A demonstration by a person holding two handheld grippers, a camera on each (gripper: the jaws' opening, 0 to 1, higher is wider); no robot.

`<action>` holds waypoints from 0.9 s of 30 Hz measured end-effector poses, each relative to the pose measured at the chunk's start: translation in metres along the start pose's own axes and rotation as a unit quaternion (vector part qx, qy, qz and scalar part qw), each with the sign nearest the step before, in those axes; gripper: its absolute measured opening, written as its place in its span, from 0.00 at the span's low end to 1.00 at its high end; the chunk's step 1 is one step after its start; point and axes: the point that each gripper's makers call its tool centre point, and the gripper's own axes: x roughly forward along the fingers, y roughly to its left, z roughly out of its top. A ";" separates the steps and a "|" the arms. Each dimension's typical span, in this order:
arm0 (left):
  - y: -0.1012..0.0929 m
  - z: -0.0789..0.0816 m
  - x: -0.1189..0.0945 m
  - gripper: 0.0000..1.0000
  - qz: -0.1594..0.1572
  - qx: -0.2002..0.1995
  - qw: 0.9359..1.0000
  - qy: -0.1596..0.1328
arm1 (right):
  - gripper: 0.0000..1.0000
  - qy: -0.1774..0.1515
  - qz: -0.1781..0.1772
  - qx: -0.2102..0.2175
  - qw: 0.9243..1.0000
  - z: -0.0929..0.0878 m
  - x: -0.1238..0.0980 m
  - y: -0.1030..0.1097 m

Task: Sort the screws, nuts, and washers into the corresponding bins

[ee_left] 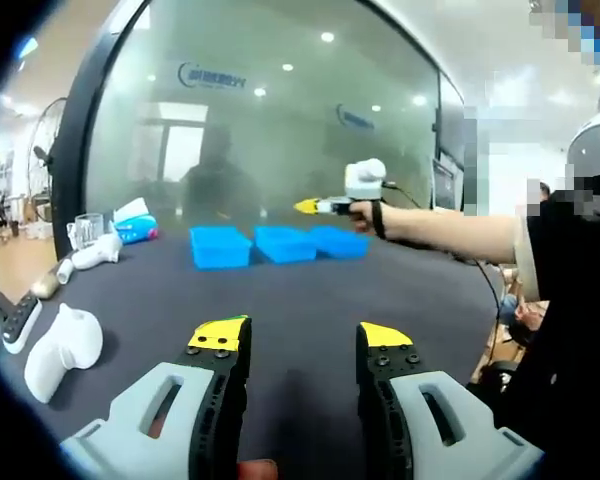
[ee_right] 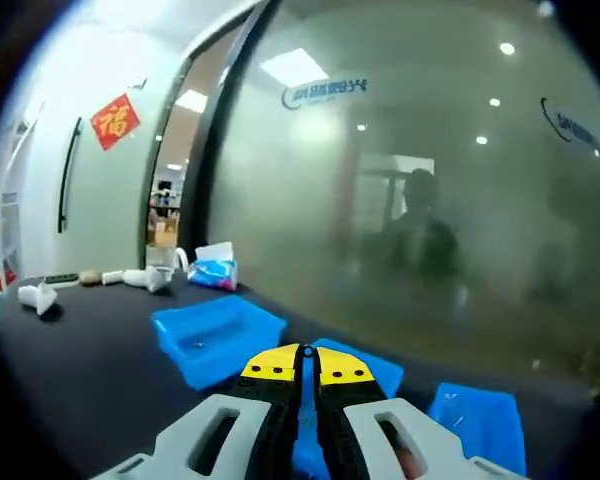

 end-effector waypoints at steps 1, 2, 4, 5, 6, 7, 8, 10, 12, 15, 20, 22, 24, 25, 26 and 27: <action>0.000 0.000 0.000 0.40 0.001 0.000 1.000 0.000 | 0.02 0.003 -0.002 -0.008 1.000 -0.001 0.003 0.000; 0.001 0.000 0.000 0.40 0.002 0.000 1.000 0.000 | 0.02 0.005 -0.003 -0.010 1.000 -0.001 0.005 0.000; 0.002 -0.001 0.000 0.40 0.002 -0.001 1.000 0.000 | 0.02 0.008 -0.005 -0.009 1.000 -0.004 0.009 -0.001; 0.003 -0.001 0.000 0.40 0.002 -0.002 1.000 0.000 | 0.02 0.012 -0.008 -0.008 1.000 -0.007 0.010 -0.003; 0.004 -0.002 0.000 0.40 0.002 -0.004 1.000 0.000 | 0.02 0.014 -0.010 -0.007 1.000 -0.010 0.012 -0.005; 0.005 -0.003 0.000 0.40 0.003 -0.005 1.000 0.001 | 0.02 0.018 -0.014 -0.009 1.000 -0.014 0.013 -0.007; 0.005 -0.004 0.000 0.40 0.003 -0.005 1.000 0.001 | 0.03 0.020 -0.018 -0.007 1.000 -0.016 0.012 -0.010; 0.006 -0.004 -0.001 0.40 0.004 -0.007 1.000 0.000 | 0.08 0.023 -0.019 -0.005 1.000 -0.020 0.009 -0.014; 0.006 -0.004 -0.001 0.40 0.005 -0.008 1.000 -0.001 | 0.25 0.012 0.001 0.025 1.000 -0.019 0.008 -0.008; 0.006 -0.004 -0.001 0.40 0.004 -0.007 1.000 -0.001 | 0.36 0.011 0.000 0.028 1.000 -0.021 0.003 -0.011; 0.007 -0.004 0.000 0.41 0.004 -0.008 1.000 -0.002 | 0.40 0.003 0.002 0.013 1.000 -0.021 -0.009 -0.011; 0.007 -0.004 0.000 0.41 0.004 -0.009 1.000 -0.003 | 0.41 0.000 0.006 0.011 1.000 -0.021 -0.017 -0.008; 0.009 -0.003 -0.001 0.41 0.007 -0.007 1.000 -0.004 | 0.41 -0.002 0.009 0.010 1.000 -0.020 -0.025 -0.005; 0.011 -0.002 -0.001 0.41 0.010 -0.008 1.000 -0.005 | 0.41 -0.007 0.014 0.011 1.000 -0.017 -0.031 -0.002; 0.012 -0.001 -0.001 0.41 0.012 -0.008 1.000 -0.007 | 0.41 -0.014 0.022 0.013 1.000 -0.014 -0.038 0.003; 0.014 0.000 -0.002 0.41 0.015 -0.009 1.000 -0.009 | 0.41 -0.022 0.025 0.018 0.999 -0.010 -0.045 0.007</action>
